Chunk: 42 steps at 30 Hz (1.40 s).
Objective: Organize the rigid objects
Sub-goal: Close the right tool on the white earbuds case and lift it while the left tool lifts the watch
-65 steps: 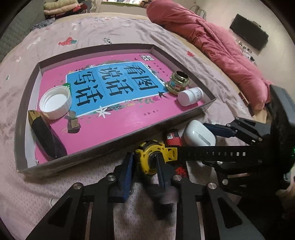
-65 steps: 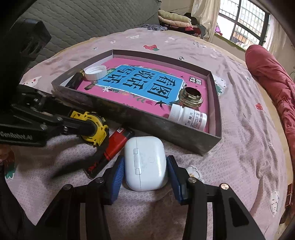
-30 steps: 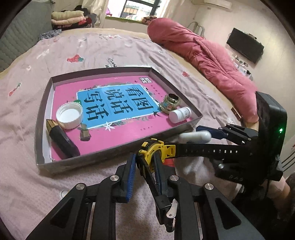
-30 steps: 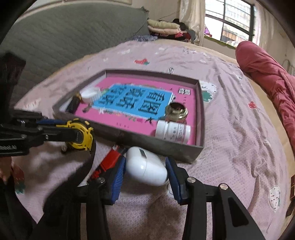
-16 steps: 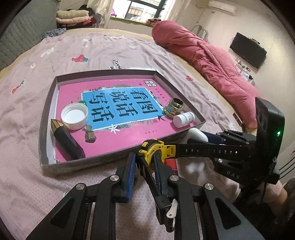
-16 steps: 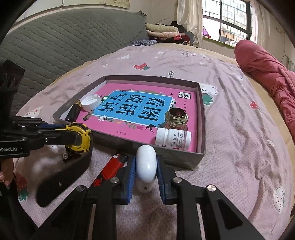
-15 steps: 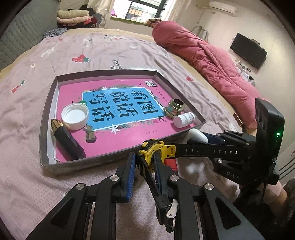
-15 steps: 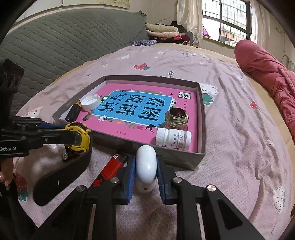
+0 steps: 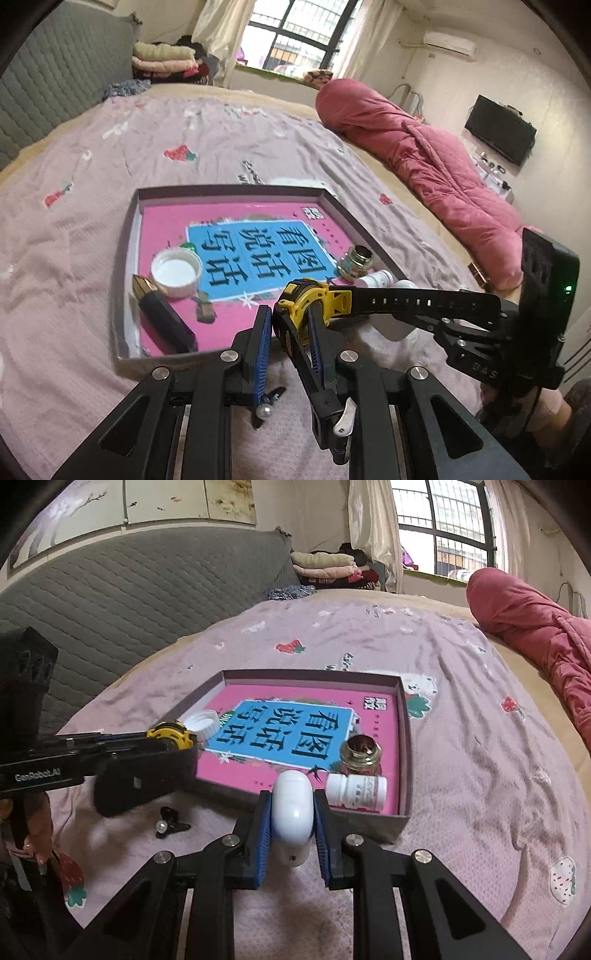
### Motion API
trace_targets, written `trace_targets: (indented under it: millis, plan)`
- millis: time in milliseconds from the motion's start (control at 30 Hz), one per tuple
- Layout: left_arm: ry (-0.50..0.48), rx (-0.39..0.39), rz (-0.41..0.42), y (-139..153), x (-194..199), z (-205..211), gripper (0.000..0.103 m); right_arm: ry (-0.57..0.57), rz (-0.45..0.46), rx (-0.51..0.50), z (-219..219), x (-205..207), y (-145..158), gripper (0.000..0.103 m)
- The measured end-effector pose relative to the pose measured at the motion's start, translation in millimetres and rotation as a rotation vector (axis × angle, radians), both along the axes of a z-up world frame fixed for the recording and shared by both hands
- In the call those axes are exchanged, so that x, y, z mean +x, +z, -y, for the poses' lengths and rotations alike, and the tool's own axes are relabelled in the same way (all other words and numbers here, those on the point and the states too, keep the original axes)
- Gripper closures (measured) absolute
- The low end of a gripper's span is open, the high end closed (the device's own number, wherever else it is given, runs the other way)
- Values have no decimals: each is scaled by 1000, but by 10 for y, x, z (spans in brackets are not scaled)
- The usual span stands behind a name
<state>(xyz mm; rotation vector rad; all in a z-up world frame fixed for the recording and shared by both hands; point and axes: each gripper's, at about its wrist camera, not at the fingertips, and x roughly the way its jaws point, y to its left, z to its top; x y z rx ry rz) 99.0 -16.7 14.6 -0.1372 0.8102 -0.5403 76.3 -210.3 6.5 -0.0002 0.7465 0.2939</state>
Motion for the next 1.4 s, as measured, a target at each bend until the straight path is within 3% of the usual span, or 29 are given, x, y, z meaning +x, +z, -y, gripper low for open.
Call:
trace_targets:
  millis: [467,933,1400]
  plan:
    - [71,30,45,63,46,-100,83,-61,57,62,-16,129,153,81]
    - [120,65,43,23,158,-138,83,-84,56,93,4,217,126,81]
    - [178,50,56,66,261,-239,83,-104,110,133,106,256,235,81]
